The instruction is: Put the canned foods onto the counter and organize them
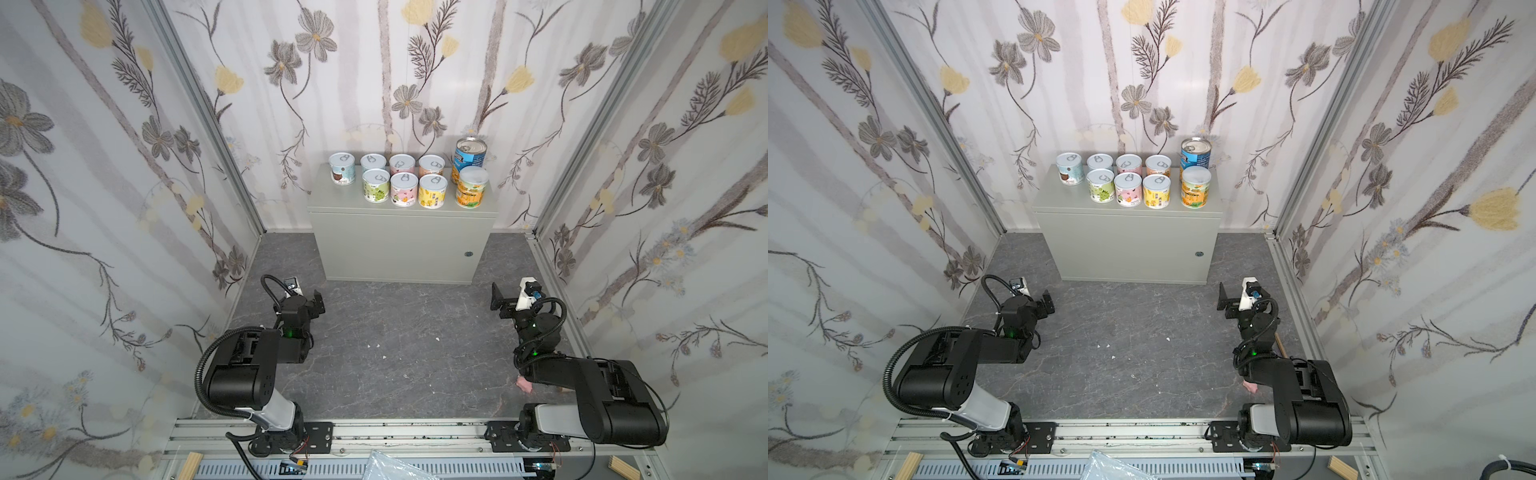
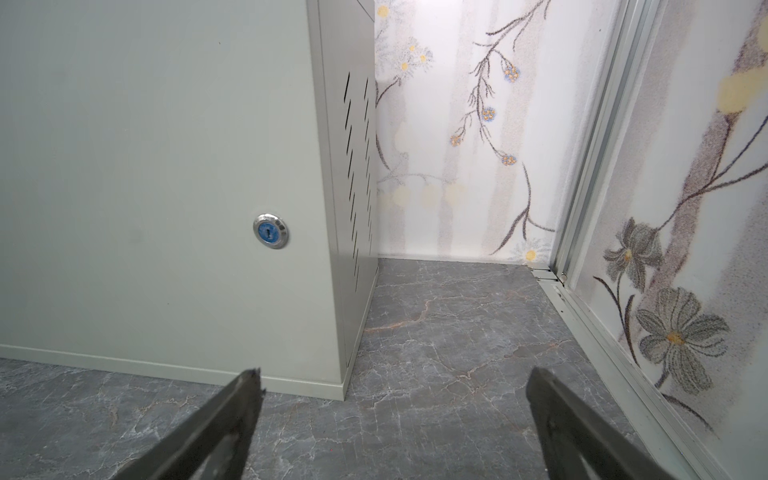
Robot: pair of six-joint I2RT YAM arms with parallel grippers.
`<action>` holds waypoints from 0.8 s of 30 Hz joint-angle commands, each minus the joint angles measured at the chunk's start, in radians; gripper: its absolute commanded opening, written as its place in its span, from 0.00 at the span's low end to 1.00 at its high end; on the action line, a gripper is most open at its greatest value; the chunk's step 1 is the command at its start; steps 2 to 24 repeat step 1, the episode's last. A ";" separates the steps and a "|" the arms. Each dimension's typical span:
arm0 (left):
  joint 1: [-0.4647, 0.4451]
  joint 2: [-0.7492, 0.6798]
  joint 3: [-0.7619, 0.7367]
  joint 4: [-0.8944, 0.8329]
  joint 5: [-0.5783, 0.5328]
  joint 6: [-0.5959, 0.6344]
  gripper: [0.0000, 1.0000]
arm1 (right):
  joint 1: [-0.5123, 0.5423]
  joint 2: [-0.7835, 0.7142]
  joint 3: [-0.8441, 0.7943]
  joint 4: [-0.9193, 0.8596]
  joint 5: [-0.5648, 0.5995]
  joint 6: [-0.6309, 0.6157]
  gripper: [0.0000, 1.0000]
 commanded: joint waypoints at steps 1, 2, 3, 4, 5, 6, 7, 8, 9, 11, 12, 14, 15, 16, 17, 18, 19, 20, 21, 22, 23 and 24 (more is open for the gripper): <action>-0.001 0.000 0.005 0.031 -0.009 0.007 1.00 | -0.001 0.002 0.005 0.020 -0.005 -0.009 1.00; -0.001 0.000 0.005 0.031 -0.009 0.007 1.00 | -0.001 0.002 0.005 0.020 -0.005 -0.009 1.00; -0.001 0.000 0.005 0.031 -0.009 0.007 1.00 | -0.001 0.002 0.005 0.020 -0.005 -0.009 1.00; -0.001 0.000 0.005 0.031 -0.009 0.007 1.00 | -0.001 0.002 0.005 0.020 -0.005 -0.009 1.00; -0.001 0.000 0.005 0.031 -0.009 0.007 1.00 | -0.001 0.002 0.005 0.020 -0.005 -0.009 1.00; -0.001 0.000 0.005 0.031 -0.009 0.007 1.00 | -0.001 0.002 0.005 0.020 -0.005 -0.009 1.00; -0.001 0.000 0.005 0.031 -0.009 0.007 1.00 | -0.001 0.002 0.005 0.020 -0.005 -0.009 1.00; -0.001 0.000 0.005 0.031 -0.009 0.007 1.00 | -0.001 0.002 0.005 0.020 -0.005 -0.009 1.00; -0.001 0.000 0.005 0.031 -0.009 0.007 1.00 | -0.001 0.002 0.005 0.020 -0.005 -0.009 1.00; -0.001 0.000 0.005 0.031 -0.009 0.007 1.00 | -0.001 0.002 0.005 0.020 -0.005 -0.009 1.00; -0.001 0.000 0.005 0.031 -0.009 0.007 1.00 | -0.001 0.002 0.005 0.020 -0.005 -0.009 1.00; -0.001 0.000 0.005 0.031 -0.009 0.007 1.00 | -0.001 0.002 0.005 0.020 -0.005 -0.009 1.00; -0.001 0.000 0.005 0.031 -0.009 0.007 1.00 | -0.001 0.002 0.005 0.020 -0.005 -0.009 1.00; -0.001 0.000 0.005 0.031 -0.009 0.007 1.00 | -0.001 0.002 0.005 0.020 -0.005 -0.009 1.00; -0.001 0.000 0.005 0.031 -0.009 0.007 1.00 | -0.001 0.002 0.005 0.020 -0.005 -0.009 1.00; -0.001 0.000 0.005 0.031 -0.009 0.007 1.00 | -0.001 0.002 0.005 0.020 -0.005 -0.009 1.00; -0.001 0.000 0.005 0.031 -0.009 0.007 1.00 | -0.001 0.002 0.005 0.020 -0.005 -0.009 1.00; -0.001 0.000 0.005 0.031 -0.009 0.007 1.00 | -0.001 0.002 0.005 0.020 -0.005 -0.009 1.00; -0.001 0.000 0.005 0.031 -0.009 0.007 1.00 | -0.001 0.002 0.005 0.020 -0.005 -0.009 1.00; -0.001 0.000 0.005 0.031 -0.009 0.007 1.00 | -0.001 0.002 0.005 0.020 -0.005 -0.009 1.00; -0.001 0.000 0.005 0.031 -0.009 0.007 1.00 | -0.001 0.002 0.005 0.020 -0.005 -0.009 1.00; -0.001 0.000 0.005 0.031 -0.009 0.007 1.00 | -0.001 0.002 0.005 0.020 -0.005 -0.009 1.00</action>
